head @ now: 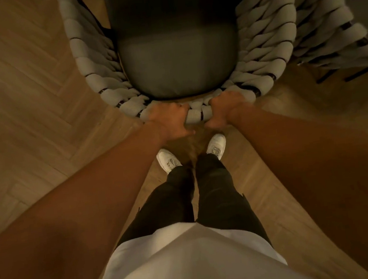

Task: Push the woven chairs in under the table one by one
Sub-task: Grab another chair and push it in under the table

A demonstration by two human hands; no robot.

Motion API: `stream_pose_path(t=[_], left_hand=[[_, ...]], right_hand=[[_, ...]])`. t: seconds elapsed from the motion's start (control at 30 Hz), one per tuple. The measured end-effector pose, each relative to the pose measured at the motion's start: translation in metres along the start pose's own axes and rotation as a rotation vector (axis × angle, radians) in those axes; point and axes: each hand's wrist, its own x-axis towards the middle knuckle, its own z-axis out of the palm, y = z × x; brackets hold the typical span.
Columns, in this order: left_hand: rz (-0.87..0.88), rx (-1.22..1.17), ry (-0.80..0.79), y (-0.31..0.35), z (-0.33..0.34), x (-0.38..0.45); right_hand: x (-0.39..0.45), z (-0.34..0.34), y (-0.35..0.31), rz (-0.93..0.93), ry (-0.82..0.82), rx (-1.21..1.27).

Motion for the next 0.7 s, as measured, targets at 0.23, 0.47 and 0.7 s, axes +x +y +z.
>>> stream_pose_path(t=[0.23, 0.47, 0.7], left_hand=[[-0.068, 0.113, -0.086, 0.005, 0.009, 0.008], [-0.028, 0.158, -0.131, -0.003, -0.002, 0.017], [-0.071, 0.116, -0.104, -0.017, -0.029, 0.039]], right_hand=[[-0.012, 0.015, 0.002, -0.045, 0.092, 0.03], [0.005, 0.008, 0.015, -0.134, 0.083, -0.064], [0.028, -0.027, 0.024, -0.167, 0.097, -0.072]])
